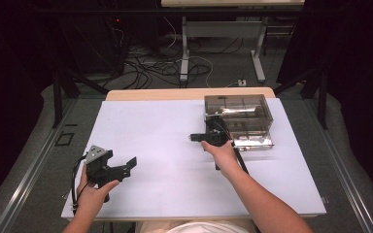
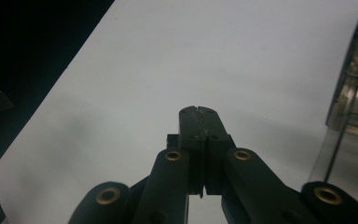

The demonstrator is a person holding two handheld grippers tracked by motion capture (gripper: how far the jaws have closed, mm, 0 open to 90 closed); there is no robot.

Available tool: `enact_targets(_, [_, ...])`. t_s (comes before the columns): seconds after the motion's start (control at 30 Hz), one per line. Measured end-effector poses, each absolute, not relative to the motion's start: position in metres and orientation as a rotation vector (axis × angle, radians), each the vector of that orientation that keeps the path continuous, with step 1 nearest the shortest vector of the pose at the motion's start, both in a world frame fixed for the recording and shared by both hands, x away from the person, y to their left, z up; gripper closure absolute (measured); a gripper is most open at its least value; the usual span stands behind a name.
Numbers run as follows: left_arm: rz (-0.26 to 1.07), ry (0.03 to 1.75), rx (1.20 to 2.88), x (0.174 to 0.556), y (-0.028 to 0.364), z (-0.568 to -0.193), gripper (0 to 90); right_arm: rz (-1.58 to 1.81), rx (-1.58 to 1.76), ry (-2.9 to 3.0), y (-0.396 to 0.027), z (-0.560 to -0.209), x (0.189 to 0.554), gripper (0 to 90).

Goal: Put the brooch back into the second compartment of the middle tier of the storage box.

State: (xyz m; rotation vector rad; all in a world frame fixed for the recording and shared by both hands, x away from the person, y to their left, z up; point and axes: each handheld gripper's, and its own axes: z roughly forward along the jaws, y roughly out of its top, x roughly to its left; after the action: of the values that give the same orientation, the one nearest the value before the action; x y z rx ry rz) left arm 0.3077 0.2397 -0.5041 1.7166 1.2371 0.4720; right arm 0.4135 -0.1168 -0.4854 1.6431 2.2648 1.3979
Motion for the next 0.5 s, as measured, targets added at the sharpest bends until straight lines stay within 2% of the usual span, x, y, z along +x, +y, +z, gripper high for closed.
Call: enact_targets(0.5, [0.472,1.241,1.715,0.308,0.240,-0.505,0.5,1.406,1.686,2.211,-0.145,-0.485,0.411,89.7])
